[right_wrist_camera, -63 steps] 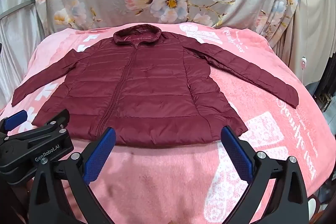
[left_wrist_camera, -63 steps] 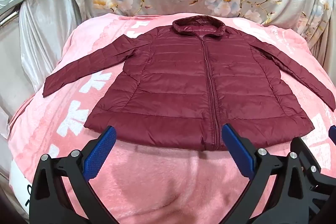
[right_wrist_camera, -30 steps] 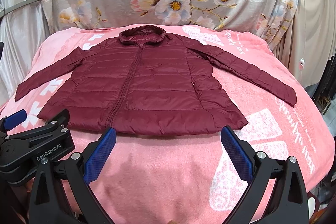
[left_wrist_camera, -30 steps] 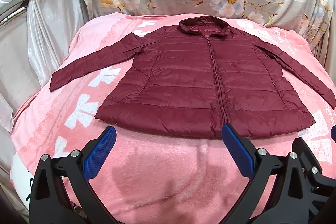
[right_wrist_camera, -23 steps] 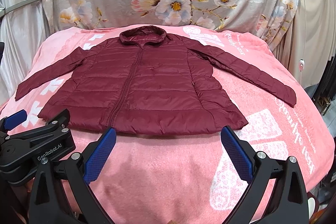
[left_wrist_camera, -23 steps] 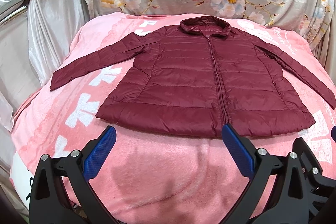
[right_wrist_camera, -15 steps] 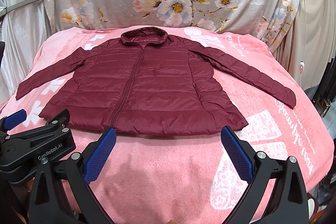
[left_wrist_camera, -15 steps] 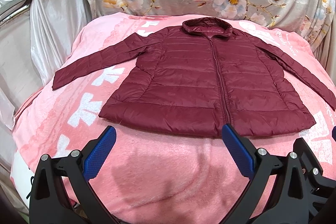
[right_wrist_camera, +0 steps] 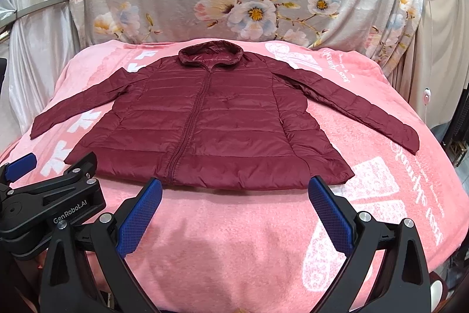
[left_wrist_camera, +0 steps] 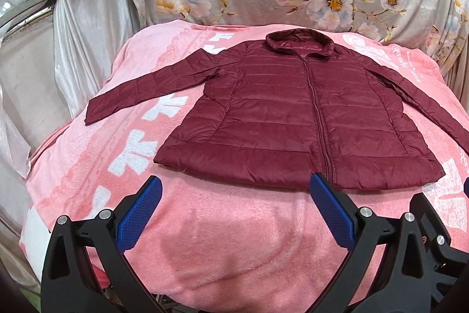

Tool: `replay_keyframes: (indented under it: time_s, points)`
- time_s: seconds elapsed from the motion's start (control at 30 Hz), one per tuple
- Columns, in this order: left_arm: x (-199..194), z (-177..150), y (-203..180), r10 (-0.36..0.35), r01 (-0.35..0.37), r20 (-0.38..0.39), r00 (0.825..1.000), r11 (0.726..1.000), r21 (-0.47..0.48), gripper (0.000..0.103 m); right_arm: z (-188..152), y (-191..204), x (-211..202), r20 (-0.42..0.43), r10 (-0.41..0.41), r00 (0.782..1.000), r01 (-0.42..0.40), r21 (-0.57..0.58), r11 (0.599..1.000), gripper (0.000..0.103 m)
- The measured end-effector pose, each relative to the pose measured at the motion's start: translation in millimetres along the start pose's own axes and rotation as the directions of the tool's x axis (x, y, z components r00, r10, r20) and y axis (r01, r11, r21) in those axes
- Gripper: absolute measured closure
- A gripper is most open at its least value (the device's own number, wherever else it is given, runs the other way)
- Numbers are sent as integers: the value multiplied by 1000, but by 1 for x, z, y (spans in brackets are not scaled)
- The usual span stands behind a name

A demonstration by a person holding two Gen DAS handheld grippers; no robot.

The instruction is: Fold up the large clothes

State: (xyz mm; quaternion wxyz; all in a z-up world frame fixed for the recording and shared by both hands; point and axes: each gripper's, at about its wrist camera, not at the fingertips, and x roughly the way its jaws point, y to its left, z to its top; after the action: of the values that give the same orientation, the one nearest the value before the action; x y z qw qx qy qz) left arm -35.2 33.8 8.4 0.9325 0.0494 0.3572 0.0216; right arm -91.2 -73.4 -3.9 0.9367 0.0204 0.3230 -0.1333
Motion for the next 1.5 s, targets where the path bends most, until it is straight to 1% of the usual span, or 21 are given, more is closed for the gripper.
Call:
replay_keyframes:
  time_s: [0.2, 0.5, 0.63, 0.8, 0.93, 1.3, 1.5]
  points:
    - [0, 0, 1, -1, 1, -2, 1000, 1000, 1, 5, -2, 0, 0, -5, 3, 1000, -3, 6, 1000, 5]
    - [-7, -3, -1, -24, 23, 10, 1000, 1000, 7, 5, -6, -3, -8, 4, -16, 1000, 16, 16, 1000, 5]
    - [-11, 1, -5, -34, 34, 21, 999, 999, 5, 5, -1, -5, -15, 23, -36, 999, 36, 2, 999, 5]
    - [-10, 10, -10, -26, 25, 29, 999, 1000, 6, 5, 6, -8, -13, 35, -30, 999, 30, 2, 1000, 5]
    - [-7, 11, -8, -9, 9, 20, 1000, 1000, 6, 5, 6, -8, -6, 20, -14, 1000, 14, 2, 1000, 5]
    - [5, 2, -10, -7, 7, -2, 1000, 1000, 18, 5, 2, -5, 2, 8, -13, 1000, 13, 2, 1000, 5]
    - [11, 3, -8, 1, -1, -11, 1000, 1000, 20, 5, 3, -1, 7, 2, -6, 1000, 6, 3, 1000, 5]
